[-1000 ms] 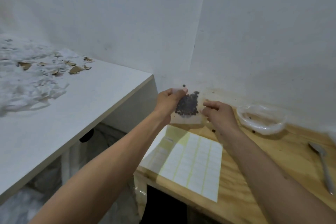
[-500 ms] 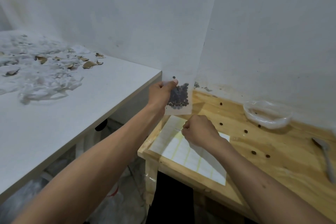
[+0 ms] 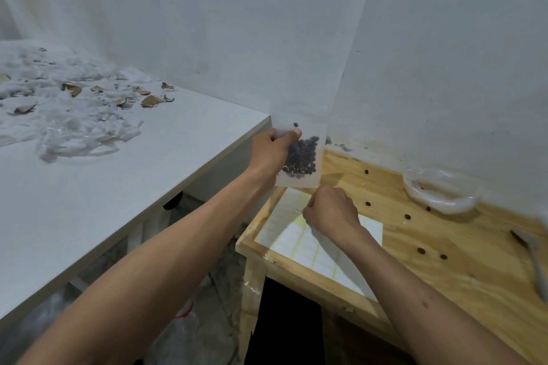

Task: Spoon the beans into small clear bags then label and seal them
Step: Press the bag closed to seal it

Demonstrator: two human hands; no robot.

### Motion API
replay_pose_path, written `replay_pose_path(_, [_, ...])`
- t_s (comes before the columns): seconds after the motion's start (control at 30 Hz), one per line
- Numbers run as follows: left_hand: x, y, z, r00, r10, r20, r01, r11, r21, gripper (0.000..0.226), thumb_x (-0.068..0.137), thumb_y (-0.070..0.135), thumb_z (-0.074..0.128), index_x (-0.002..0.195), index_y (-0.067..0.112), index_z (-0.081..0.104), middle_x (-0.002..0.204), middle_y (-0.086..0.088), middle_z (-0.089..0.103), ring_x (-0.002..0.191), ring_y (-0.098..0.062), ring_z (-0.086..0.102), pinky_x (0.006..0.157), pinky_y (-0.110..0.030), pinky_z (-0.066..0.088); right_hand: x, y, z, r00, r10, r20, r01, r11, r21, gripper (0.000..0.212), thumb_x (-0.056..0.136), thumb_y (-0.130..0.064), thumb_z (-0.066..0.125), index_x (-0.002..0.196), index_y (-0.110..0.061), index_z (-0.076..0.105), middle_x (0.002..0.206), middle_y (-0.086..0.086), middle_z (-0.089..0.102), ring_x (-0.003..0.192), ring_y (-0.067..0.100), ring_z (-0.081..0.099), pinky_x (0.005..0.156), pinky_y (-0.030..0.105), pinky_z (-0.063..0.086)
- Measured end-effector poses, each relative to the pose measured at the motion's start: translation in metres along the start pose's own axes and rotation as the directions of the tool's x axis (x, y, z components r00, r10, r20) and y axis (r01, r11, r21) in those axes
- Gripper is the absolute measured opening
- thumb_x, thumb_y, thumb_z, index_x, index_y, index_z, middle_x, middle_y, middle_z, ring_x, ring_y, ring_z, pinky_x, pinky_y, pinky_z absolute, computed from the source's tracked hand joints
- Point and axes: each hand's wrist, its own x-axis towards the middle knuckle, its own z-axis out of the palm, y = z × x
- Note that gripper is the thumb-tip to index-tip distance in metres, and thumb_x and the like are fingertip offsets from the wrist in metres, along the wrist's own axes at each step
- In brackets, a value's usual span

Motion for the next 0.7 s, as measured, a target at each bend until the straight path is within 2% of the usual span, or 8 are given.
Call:
replay_pose_path(0.1, [-0.001, -0.001, 0.0, 1.0, -0.003, 0.005, 0.003, 1.0, -0.001, 0.031, 0.092, 0.034, 0.074, 0.075, 0.012, 0.061, 0.084, -0.011, 0.067, 0.08, -0.024, 0.065, 0.084, -0.04, 0.054, -0.001, -0.004, -0.002, 1.0, 0.017, 0.015, -0.016, 1.0, -0.012, 0.006, 0.086, -0.007, 0.065, 0.082, -0.004, 0.07, 0.091, 0.01, 0.068, 0.083, 0.031, 0.065, 0.064, 0.031, 0.046])
replay_pose_path(0.2, [-0.004, -0.001, 0.002, 1.0, -0.014, 0.007, 0.014, 1.0, -0.013, 0.036, 0.09, 0.034, 0.076, 0.089, -0.001, 0.068, 0.095, -0.026, 0.071, 0.083, -0.03, 0.07, 0.089, -0.046, 0.057, 0.002, -0.007, -0.006, 0.997, 0.059, 0.048, -0.06, 0.998, 0.013, 0.007, 0.087, -0.009, 0.069, 0.084, -0.003, 0.07, 0.083, 0.008, 0.064, 0.075, 0.028, 0.061, 0.061, 0.029, 0.045])
replay_pose_path(0.27, [-0.005, -0.002, 0.003, 1.0, -0.011, 0.008, 0.011, 1.0, -0.013, 0.034, 0.09, 0.034, 0.076, 0.092, 0.001, 0.069, 0.103, -0.029, 0.071, 0.082, -0.03, 0.07, 0.091, -0.049, 0.057, 0.005, -0.007, -0.009, 0.991, 0.099, 0.085, -0.102, 0.994, 0.038, 0.013, 0.086, -0.01, 0.07, 0.076, -0.007, 0.062, 0.074, 0.004, 0.056, 0.066, 0.023, 0.055, 0.053, 0.027, 0.04])
replay_pose_path(0.33, [-0.005, -0.002, 0.002, 1.0, -0.01, 0.009, 0.01, 1.0, -0.013, 0.03, 0.09, 0.034, 0.076, 0.09, 0.005, 0.068, 0.096, -0.026, 0.072, 0.081, -0.032, 0.07, 0.091, -0.049, 0.057, 0.008, -0.006, -0.011, 0.983, 0.122, 0.135, -0.132, 0.989, 0.071, 0.017, 0.083, -0.009, 0.071, 0.073, -0.009, 0.057, 0.072, 0.004, 0.054, 0.063, 0.022, 0.053, 0.052, 0.026, 0.038])
replay_pose_path(0.43, [-0.004, -0.002, 0.001, 1.0, -0.009, 0.017, 0.01, 1.0, -0.016, 0.027, 0.09, 0.033, 0.076, 0.084, 0.01, 0.064, 0.086, -0.015, 0.069, 0.078, -0.025, 0.067, 0.088, -0.048, 0.058, 0.01, 0.0, -0.013, 0.977, 0.127, 0.169, -0.152, 0.978, 0.142, 0.009, 0.08, -0.009, 0.073, 0.077, -0.006, 0.065, 0.078, 0.006, 0.063, 0.068, 0.022, 0.061, 0.056, 0.028, 0.044])
replay_pose_path(0.6, [-0.006, -0.002, -0.001, 1.0, -0.012, 0.008, 0.012, 1.0, -0.019, 0.025, 0.092, 0.033, 0.075, 0.086, 0.01, 0.065, 0.093, -0.019, 0.074, 0.084, -0.03, 0.072, 0.09, -0.048, 0.058, 0.007, 0.003, -0.003, 0.993, 0.1, 0.066, -0.108, 0.985, 0.135, 0.011, 0.08, -0.007, 0.072, 0.09, -0.004, 0.077, 0.093, 0.007, 0.075, 0.085, 0.024, 0.071, 0.078, 0.039, 0.063])
replay_pose_path(0.63, [-0.006, -0.002, -0.001, 1.0, -0.015, 0.005, 0.015, 1.0, -0.019, 0.025, 0.092, 0.033, 0.075, 0.087, 0.009, 0.066, 0.097, -0.022, 0.075, 0.087, -0.033, 0.073, 0.091, -0.048, 0.058, 0.007, 0.003, -0.002, 0.993, 0.096, 0.066, -0.104, 0.987, 0.126, 0.011, 0.08, -0.005, 0.07, 0.088, -0.003, 0.076, 0.091, 0.007, 0.074, 0.084, 0.024, 0.071, 0.077, 0.04, 0.063])
replay_pose_path(0.7, [-0.007, -0.003, 0.001, 1.0, -0.022, 0.002, 0.022, 1.0, -0.019, 0.026, 0.092, 0.032, 0.075, 0.09, 0.007, 0.068, 0.102, -0.025, 0.074, 0.09, -0.037, 0.074, 0.092, -0.05, 0.057, 0.009, 0.002, -0.004, 0.988, 0.114, 0.101, -0.126, 0.984, 0.128, 0.006, 0.078, -0.002, 0.066, 0.08, 0.0, 0.071, 0.085, 0.005, 0.071, 0.076, 0.024, 0.068, 0.065, 0.034, 0.06])
